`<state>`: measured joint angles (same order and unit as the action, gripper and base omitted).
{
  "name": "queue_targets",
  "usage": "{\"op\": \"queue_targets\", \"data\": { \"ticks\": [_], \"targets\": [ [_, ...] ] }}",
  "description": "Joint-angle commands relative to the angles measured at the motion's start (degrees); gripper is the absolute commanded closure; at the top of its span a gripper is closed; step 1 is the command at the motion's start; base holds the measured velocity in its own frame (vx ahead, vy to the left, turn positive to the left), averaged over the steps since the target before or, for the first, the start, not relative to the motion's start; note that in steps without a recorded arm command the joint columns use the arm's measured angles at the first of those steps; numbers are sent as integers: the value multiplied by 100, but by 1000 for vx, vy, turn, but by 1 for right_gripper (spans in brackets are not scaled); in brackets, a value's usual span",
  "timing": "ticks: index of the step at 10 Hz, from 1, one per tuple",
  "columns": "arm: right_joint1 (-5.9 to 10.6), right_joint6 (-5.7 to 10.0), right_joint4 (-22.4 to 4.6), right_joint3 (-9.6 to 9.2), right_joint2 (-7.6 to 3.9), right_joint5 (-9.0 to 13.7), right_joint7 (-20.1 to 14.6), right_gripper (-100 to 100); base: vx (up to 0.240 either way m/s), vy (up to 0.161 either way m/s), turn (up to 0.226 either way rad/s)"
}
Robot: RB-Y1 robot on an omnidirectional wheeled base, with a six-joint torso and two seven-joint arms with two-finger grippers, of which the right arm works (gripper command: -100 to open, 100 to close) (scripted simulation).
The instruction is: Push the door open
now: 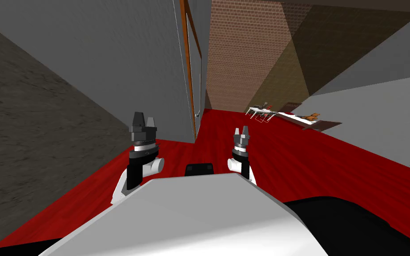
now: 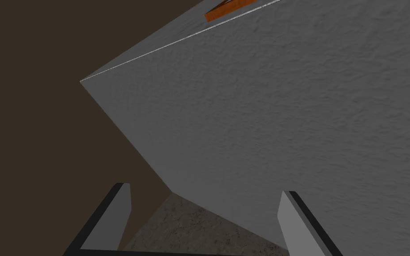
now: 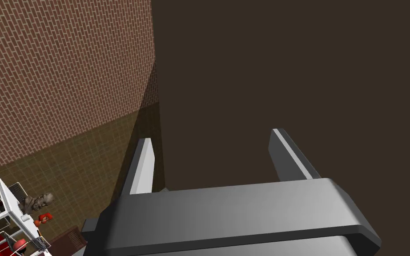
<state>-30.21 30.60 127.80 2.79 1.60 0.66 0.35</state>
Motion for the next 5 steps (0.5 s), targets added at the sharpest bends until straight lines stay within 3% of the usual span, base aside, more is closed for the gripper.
{"op": "queue_targets", "data": {
  "ticks": [1,5],
  "targets": [
    [85,10,-169,-71,-106,74,40,-100,87,-45,210],
    [287,33,-570,-240,-302,251,136,-100,154,-84,187]
  ]
}}
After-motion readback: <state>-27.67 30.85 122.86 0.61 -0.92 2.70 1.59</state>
